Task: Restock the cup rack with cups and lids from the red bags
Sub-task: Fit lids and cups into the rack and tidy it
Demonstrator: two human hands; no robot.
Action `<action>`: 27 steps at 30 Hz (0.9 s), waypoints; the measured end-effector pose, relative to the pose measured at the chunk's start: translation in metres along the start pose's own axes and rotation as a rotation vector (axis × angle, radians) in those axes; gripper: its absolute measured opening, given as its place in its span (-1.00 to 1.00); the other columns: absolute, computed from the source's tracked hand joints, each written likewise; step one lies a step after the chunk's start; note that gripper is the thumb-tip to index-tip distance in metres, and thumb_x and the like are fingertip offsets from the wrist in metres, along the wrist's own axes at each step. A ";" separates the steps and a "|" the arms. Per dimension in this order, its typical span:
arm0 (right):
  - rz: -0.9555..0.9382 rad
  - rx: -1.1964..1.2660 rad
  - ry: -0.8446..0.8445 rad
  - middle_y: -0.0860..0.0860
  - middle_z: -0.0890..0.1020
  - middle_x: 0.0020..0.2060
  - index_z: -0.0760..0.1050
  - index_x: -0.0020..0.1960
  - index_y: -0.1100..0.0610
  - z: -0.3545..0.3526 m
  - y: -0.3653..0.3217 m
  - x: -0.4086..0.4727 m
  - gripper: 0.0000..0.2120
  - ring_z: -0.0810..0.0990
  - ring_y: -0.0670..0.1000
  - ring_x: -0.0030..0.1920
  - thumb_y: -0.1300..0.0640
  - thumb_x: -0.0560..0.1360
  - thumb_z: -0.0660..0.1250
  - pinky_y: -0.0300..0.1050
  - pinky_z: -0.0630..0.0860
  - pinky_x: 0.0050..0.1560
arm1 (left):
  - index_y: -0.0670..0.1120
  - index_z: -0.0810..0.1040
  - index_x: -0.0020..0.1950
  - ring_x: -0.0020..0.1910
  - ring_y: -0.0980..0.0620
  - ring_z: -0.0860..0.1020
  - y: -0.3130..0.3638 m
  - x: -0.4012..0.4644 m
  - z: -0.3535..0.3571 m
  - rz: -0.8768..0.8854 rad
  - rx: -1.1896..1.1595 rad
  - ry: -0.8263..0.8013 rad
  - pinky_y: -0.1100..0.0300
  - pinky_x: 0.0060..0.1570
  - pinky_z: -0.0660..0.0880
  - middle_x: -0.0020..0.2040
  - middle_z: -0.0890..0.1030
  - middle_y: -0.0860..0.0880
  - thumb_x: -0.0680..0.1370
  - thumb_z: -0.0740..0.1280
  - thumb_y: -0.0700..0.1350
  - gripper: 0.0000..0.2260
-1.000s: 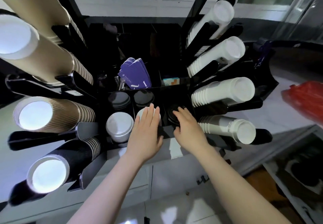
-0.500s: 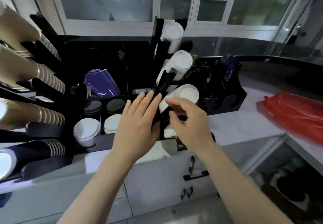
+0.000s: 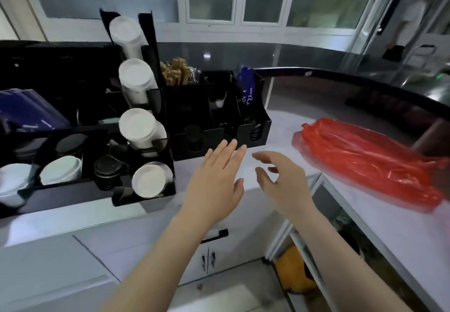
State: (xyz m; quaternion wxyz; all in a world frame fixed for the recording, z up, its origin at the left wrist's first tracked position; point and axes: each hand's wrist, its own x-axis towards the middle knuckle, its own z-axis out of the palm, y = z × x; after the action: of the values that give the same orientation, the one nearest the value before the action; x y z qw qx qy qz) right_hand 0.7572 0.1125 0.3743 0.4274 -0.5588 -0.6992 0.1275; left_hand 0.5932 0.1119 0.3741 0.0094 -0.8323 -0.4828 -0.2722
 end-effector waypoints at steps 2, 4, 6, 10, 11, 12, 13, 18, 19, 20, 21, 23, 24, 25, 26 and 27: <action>0.036 -0.003 0.004 -0.22 0.54 0.03 0.55 0.21 0.06 -0.009 0.021 0.005 -0.70 0.50 -0.21 0.07 0.27 0.50 0.33 -0.27 0.45 0.13 | -0.05 0.06 0.56 0.55 0.00 -0.03 0.006 0.011 0.020 -0.007 0.000 -0.049 0.14 0.47 -0.16 0.56 0.07 -0.03 0.60 0.17 -0.04 -0.45; 0.078 0.001 0.000 -0.23 0.52 0.03 0.55 0.22 0.06 -0.011 0.040 0.014 -0.70 0.49 -0.20 0.06 0.26 0.51 0.32 -0.26 0.44 0.13 | -0.03 0.02 0.56 0.55 0.02 -0.07 0.006 0.019 0.038 -0.018 -0.001 -0.083 0.17 0.46 -0.13 0.57 0.02 -0.02 0.61 0.15 -0.02 -0.44; 0.114 -0.003 -0.025 -0.25 0.51 0.03 0.54 0.22 0.03 -0.008 0.058 0.024 -0.70 0.49 -0.19 0.06 0.23 0.52 0.31 -0.26 0.44 0.13 | -0.02 0.00 0.56 0.54 0.04 -0.09 0.002 0.029 0.056 -0.055 -0.010 -0.110 0.17 0.46 -0.03 0.58 0.00 -0.01 0.61 0.15 -0.01 -0.44; 0.130 -0.038 -0.065 -0.28 0.51 0.02 0.54 0.21 0.00 0.005 0.099 0.057 -0.71 0.46 -0.24 0.04 0.19 0.51 0.31 -0.22 0.44 0.17 | -0.01 -0.02 0.57 0.54 0.05 -0.11 -0.014 0.062 0.093 -0.123 -0.028 -0.122 0.23 0.42 -0.18 0.58 -0.01 -0.01 0.60 0.15 0.00 -0.42; 0.136 -0.046 -0.076 -0.28 0.51 0.03 0.54 0.21 -0.01 0.008 0.109 0.067 -0.71 0.45 -0.26 0.04 0.18 0.51 0.30 -0.21 0.44 0.18 | 0.00 -0.03 0.57 0.54 0.05 -0.11 -0.019 0.072 0.102 -0.138 -0.023 -0.123 0.23 0.41 -0.21 0.58 -0.01 -0.01 0.61 0.14 0.01 -0.42; 0.143 -0.048 -0.092 -0.26 0.53 0.05 0.53 0.22 -0.01 0.012 0.118 0.077 -0.70 0.45 -0.26 0.05 0.18 0.51 0.30 -0.21 0.44 0.19 | 0.01 -0.03 0.57 0.54 0.05 -0.11 -0.025 0.083 0.110 -0.160 -0.021 -0.119 0.23 0.40 -0.23 0.58 -0.02 -0.01 0.60 0.14 0.01 -0.42; 0.144 -0.051 -0.115 -0.23 0.55 0.09 0.52 0.24 -0.01 0.015 0.126 0.088 -0.69 0.46 -0.25 0.07 0.17 0.51 0.30 -0.20 0.44 0.21 | 0.01 -0.02 0.57 0.54 0.04 -0.11 -0.031 0.093 0.117 -0.189 -0.028 -0.111 0.23 0.40 -0.24 0.58 -0.01 -0.01 0.60 0.15 0.00 -0.42; 0.173 -0.089 -0.274 -0.11 0.55 0.25 0.19 0.48 -0.02 0.029 0.163 0.139 -0.41 0.55 -0.04 0.15 0.17 0.51 0.30 -0.18 0.42 0.04 | -0.01 0.02 0.56 0.54 0.02 -0.10 -0.064 0.126 0.137 -0.324 -0.047 -0.128 0.19 0.43 -0.21 0.58 -0.04 -0.04 0.58 0.20 -0.04 -0.41; 0.189 -0.086 -0.260 -0.11 0.55 0.25 0.15 0.49 -0.03 0.032 0.169 0.148 -0.38 0.57 -0.01 0.11 0.18 0.50 0.30 -0.21 0.38 -0.04 | -0.02 0.02 0.56 0.54 0.01 -0.10 -0.071 0.131 0.138 -0.340 -0.041 -0.130 0.18 0.44 -0.19 0.58 -0.04 -0.05 0.58 0.20 -0.04 -0.40; 0.186 -0.096 -0.233 -0.10 0.54 0.26 0.16 0.49 -0.02 0.034 0.175 0.158 -0.38 0.57 0.02 0.09 0.19 0.49 0.30 -0.23 0.33 -0.07 | -0.03 0.02 0.56 0.55 0.00 -0.09 -0.077 0.138 0.140 -0.354 -0.035 -0.125 0.16 0.45 -0.17 0.58 -0.04 -0.06 0.58 0.21 -0.05 -0.40; 0.157 -0.123 -0.208 -0.07 0.53 0.27 0.20 0.47 0.01 0.036 0.180 0.167 -0.40 0.54 0.04 0.13 0.21 0.48 0.29 -0.24 0.32 -0.05 | -0.03 0.03 0.56 0.55 0.00 -0.08 -0.081 0.144 0.141 -0.367 -0.027 -0.122 0.14 0.46 -0.14 0.58 -0.04 -0.06 0.58 0.22 -0.06 -0.40; 0.052 -0.217 -0.194 0.03 0.48 0.32 0.29 0.44 0.09 0.041 0.188 0.182 -0.44 0.39 0.11 0.32 0.24 0.46 0.28 -0.18 0.30 0.19 | -0.03 0.06 0.55 0.54 0.00 -0.06 -0.086 0.155 0.142 -0.401 -0.011 -0.126 0.13 0.46 -0.15 0.58 -0.03 -0.06 0.56 0.22 -0.11 -0.41; 0.002 -0.285 -0.217 0.07 0.43 0.37 0.30 0.45 0.12 0.044 0.193 0.191 -0.44 0.28 0.17 0.42 0.24 0.46 0.27 -0.09 0.23 0.36 | -0.04 0.09 0.54 0.54 0.00 -0.05 -0.088 0.160 0.143 -0.416 -0.001 -0.122 0.13 0.46 -0.15 0.57 -0.01 -0.06 0.54 0.22 -0.15 -0.41; -0.032 -0.373 -0.264 0.08 0.36 0.43 0.28 0.46 0.11 0.047 0.197 0.200 -0.43 0.16 0.20 0.48 0.22 0.46 0.26 0.00 0.11 0.46 | -0.04 0.13 0.53 0.54 -0.01 -0.04 -0.091 0.166 0.144 -0.428 0.011 -0.122 0.11 0.47 -0.15 0.57 0.02 -0.06 0.52 0.22 -0.19 -0.41; -0.046 -0.469 -0.327 0.07 0.26 0.48 0.24 0.49 0.07 0.051 0.202 0.209 -0.41 0.03 0.19 0.52 0.19 0.47 0.23 0.10 -0.01 0.50 | -0.04 0.16 0.52 0.54 -0.01 -0.03 -0.094 0.173 0.145 -0.438 0.031 -0.135 0.08 0.47 -0.14 0.57 0.04 -0.06 0.50 0.22 -0.21 -0.41; -0.051 -0.555 -0.397 0.04 0.16 0.52 0.18 0.51 0.01 0.054 0.206 0.219 -0.38 -0.08 0.18 0.53 0.16 0.47 0.22 0.18 -0.14 0.49 | -0.04 0.17 0.52 0.54 0.00 -0.03 -0.097 0.180 0.146 -0.447 0.060 -0.160 0.03 0.48 -0.14 0.56 0.06 -0.05 0.49 0.22 -0.22 -0.40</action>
State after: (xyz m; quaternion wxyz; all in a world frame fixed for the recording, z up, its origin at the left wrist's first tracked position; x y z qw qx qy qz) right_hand 0.8534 0.3940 0.3064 0.1179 -0.6004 -0.7904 0.0280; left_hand 0.6491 0.3479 0.3088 -0.0648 -0.7229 -0.6622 -0.1862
